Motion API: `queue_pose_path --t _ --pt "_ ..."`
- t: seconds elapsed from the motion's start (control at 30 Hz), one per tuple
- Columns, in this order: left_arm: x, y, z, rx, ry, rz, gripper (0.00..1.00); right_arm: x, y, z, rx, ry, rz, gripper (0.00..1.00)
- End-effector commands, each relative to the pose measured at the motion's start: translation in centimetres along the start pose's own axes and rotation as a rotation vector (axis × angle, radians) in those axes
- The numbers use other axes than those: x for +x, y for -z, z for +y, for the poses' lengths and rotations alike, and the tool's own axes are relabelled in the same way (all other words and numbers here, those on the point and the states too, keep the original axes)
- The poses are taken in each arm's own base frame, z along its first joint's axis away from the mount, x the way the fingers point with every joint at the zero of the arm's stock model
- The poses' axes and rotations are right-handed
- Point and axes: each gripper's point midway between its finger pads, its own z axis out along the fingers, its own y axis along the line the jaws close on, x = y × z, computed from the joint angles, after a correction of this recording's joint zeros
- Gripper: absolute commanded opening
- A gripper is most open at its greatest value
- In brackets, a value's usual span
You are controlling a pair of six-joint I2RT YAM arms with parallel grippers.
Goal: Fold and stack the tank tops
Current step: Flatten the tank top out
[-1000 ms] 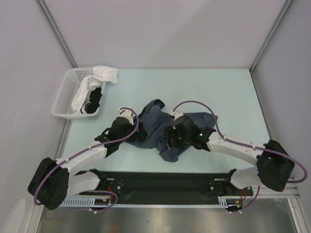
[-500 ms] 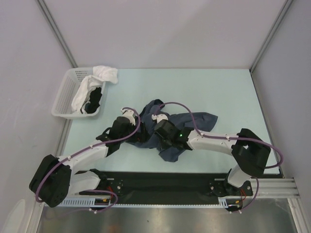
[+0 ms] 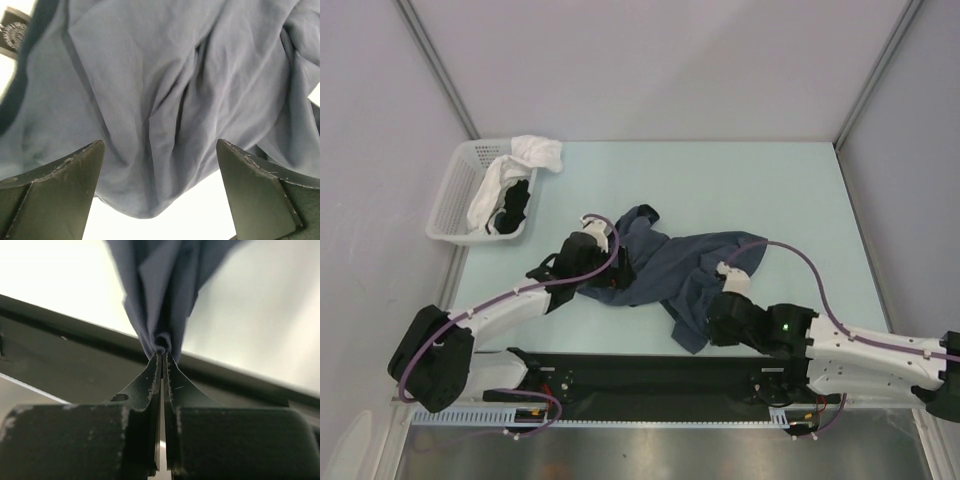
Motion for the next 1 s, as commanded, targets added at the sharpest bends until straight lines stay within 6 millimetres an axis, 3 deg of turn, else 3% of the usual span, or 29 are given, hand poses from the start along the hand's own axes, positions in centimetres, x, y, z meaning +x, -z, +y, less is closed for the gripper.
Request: queue_pose_path --t 0.0,0.07,0.1,0.17,0.23,0.3,0.43,0.53,0.6,0.67,0.7,0.73,0.8,0.83,0.87,0.93,0.97 --pt "-3.9 0.5 -1.2 -0.017 -0.013 -0.065 1.0 0.7 2.0 -4.5 0.181 -0.206 -0.052 0.0" --pt "-4.6 0.8 -0.2 -0.095 0.018 -0.071 1.0 -0.2 2.6 -5.2 0.2 -0.254 -0.104 0.0" --pt "-6.1 1.0 -0.6 -0.107 0.031 -0.095 1.0 0.0 2.6 -5.3 0.205 -0.273 -0.099 0.0" --pt "-6.7 1.1 0.0 -0.164 0.058 -0.085 1.0 0.8 2.0 -5.5 0.237 -0.259 -0.067 0.03" --pt "-7.8 0.6 -0.5 -0.164 0.065 -0.081 1.0 1.2 1.5 -5.7 0.276 -0.227 -0.045 0.59" --pt "-8.3 -0.5 -1.3 -0.14 0.078 -0.069 1.0 1.1 1.4 -6.3 0.338 -0.196 -0.042 0.82" --pt "-8.2 -3.2 -2.6 -0.083 0.083 -0.021 0.99 -2.7 2.5 -6.6 0.353 -0.154 -0.189 0.85" --pt "-7.1 -5.2 -3.6 -0.023 0.09 0.04 0.9 -6.4 2.3 -6.0 0.264 -0.216 -0.266 0.73" --pt "-6.4 -5.8 -3.8 0.01 0.109 0.058 0.88 -8.4 1.3 -6.5 0.225 -0.2 -0.288 0.73" --pt "-6.5 -5.8 -3.6 0.03 0.137 0.051 0.82 -9.8 0.1 -8.8 0.238 -0.26 -0.259 0.74" --pt "-6.5 -5.6 -3.7 0.062 0.147 0.038 0.75 -11.0 -0.5 -9.0 0.213 -0.289 -0.279 0.74" --pt "-6.6 -5.4 -3.6 0.072 0.153 0.029 0.53 -11.1 -1.6 -10.4 0.217 -0.341 -0.238 0.74" --pt "-7.0 -5.0 -2.9 0.074 0.176 0.012 0.27 -12.5 -2.5 -10.8 0.191 -0.363 -0.254 0.73" --pt "-7.1 -4.9 -2.5 0.066 0.184 0.012 0.01 -12.4 -3.5 -11.3 0.203 -0.379 -0.229 0.73" --pt "-7.7 -4.4 -1.8 0.056 0.207 -0.006 0.0 -13.4 -3.8 -11.8 0.21 -0.398 -0.254 0.72" --pt "-7.3 -3.8 -1.0 0.054 0.225 -0.011 0.0 -13.5 -5.0 -12.8 0.246 -0.417 -0.24 0.69" --pt "-8.5 -3.0 -0.9 0.065 0.233 -0.059 0.0 -13.5 -5.4 -13.2 0.259 -0.427 -0.233 0.69"
